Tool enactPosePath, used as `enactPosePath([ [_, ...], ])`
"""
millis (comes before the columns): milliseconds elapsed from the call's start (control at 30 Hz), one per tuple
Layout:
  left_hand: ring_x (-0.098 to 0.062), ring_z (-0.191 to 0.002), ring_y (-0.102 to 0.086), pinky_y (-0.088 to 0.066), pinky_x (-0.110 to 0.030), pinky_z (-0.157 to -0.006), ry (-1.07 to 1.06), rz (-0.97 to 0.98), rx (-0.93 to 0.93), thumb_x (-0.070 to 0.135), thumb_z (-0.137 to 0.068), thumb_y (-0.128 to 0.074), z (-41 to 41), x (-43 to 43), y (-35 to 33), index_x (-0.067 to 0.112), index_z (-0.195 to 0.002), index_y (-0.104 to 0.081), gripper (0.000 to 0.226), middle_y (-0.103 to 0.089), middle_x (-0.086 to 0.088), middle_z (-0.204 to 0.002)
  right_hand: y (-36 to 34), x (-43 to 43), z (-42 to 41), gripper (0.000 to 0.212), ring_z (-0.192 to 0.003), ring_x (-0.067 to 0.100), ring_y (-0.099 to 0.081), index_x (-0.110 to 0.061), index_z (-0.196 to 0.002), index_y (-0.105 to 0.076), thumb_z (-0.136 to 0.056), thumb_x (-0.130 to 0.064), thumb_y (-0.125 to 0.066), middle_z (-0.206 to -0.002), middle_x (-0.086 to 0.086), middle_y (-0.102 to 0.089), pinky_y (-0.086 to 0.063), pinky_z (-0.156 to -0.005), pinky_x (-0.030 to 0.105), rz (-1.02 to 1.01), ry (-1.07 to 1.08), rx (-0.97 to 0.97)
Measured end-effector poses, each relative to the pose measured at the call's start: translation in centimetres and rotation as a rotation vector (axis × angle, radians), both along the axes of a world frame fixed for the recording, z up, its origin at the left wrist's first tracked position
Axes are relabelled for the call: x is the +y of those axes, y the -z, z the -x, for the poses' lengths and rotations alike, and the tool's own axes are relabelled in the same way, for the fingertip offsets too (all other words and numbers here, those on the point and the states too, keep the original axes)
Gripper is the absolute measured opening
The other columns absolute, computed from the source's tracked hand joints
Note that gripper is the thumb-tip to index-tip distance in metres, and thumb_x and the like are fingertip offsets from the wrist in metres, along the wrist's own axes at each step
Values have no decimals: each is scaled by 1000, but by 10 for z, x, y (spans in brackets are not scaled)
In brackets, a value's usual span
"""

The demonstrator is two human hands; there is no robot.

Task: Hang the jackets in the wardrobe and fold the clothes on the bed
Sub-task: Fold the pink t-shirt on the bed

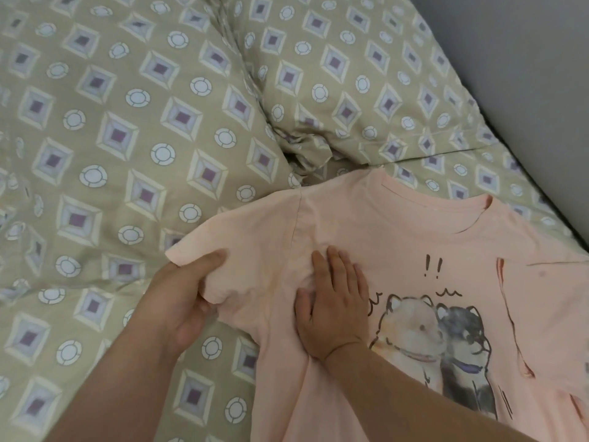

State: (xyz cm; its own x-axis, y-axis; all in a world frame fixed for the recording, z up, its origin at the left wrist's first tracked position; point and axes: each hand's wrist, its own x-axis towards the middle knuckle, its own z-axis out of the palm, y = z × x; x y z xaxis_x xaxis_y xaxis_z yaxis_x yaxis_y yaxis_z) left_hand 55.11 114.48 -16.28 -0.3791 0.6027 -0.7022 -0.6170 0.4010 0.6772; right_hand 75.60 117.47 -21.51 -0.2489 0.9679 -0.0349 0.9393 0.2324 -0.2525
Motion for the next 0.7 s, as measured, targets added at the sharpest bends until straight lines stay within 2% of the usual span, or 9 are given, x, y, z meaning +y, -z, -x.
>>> enactPosePath([
  [67, -19, -90, -75, -60, -35, -69, 79, -41, 22, 12, -66, -77, -1, -2, 0, 15, -113, -70, 48, -76, -5, -104, 0, 0, -1, 65, -141, 31, -41, -12, -143, -51, -87, -42, -38, -150, 14, -48, -14, -119, 44, 7, -2, 6],
  [100, -18, -87, -75, -59, -32, -66, 96, -63, 55, 13, -64, -78, -1, -4, -1, 14, -113, -70, 50, -77, -5, -101, 0, 0, -1, 65, -142, 31, -40, -13, -144, -50, -87, -43, -37, -150, 14, -47, -13, -119, 43, 11, -1, 8],
  [167, -16, -80, -75, -57, -26, -59, 103, -89, 150, 11, -66, -79, -2, -6, -3, 15, -106, -73, 40, -78, -4, -96, 0, -1, -2, 66, -143, 31, -39, -14, -145, -48, -87, -44, -35, -151, 13, -46, -10, -120, 42, 26, 1, 15],
  [233, -14, -78, -74, -57, -27, -61, 128, -85, 331, 8, -75, -78, -2, -7, -5, 18, -96, -75, 24, -78, 0, -90, -1, -1, -2, 67, -144, 30, -37, -14, -146, -47, -87, -45, -34, -152, 13, -44, -7, -120, 40, 34, -2, 23],
  [333, -14, -66, -69, -51, -27, -58, 131, -147, 425, 13, -81, -75, 3, -9, -7, 15, -99, -73, 18, -75, 3, -78, -2, -2, -4, 70, -147, 27, -30, -17, -149, -43, -88, -48, -29, -156, 10, -39, -1, -121, 37, 44, -21, 35],
  [433, -26, -84, -63, -48, -39, -70, 139, -184, 431, 25, -76, -72, 13, -6, -8, 17, -100, -72, 25, -74, -7, -93, -1, -3, -6, 73, -148, 25, -26, -18, -149, -41, -87, -52, -27, -158, 9, -36, 2, -120, 35, 30, -35, 81],
  [567, -16, -64, -63, -41, -22, -44, 288, -264, 319, 28, -73, -76, 21, -1, -7, 17, -106, -68, 35, -72, -1, -84, -4, -1, -8, 73, -150, 20, -17, -21, -152, -35, -86, -54, -27, -162, 5, -28, 7, -120, 31, 68, -48, 136],
  [600, -15, -65, -66, -45, -22, -48, 385, -244, 311, 27, -69, -79, 17, -1, -9, 17, -104, -69, 38, -74, -2, -86, -4, 0, -9, 72, -151, 18, -14, -23, -153, -32, -88, -54, -28, -164, 3, -23, 8, -120, 31, 99, -53, 139],
  [700, -23, -87, -74, -55, -34, -77, 558, -113, 401, 15, -58, -92, 4, 0, -7, 13, -103, -73, 49, -77, -8, -99, -10, 9, -16, 64, -153, 15, -2, -27, -156, -22, -97, -51, -33, -167, -1, -9, 6, -123, 35, 227, -110, 132],
])
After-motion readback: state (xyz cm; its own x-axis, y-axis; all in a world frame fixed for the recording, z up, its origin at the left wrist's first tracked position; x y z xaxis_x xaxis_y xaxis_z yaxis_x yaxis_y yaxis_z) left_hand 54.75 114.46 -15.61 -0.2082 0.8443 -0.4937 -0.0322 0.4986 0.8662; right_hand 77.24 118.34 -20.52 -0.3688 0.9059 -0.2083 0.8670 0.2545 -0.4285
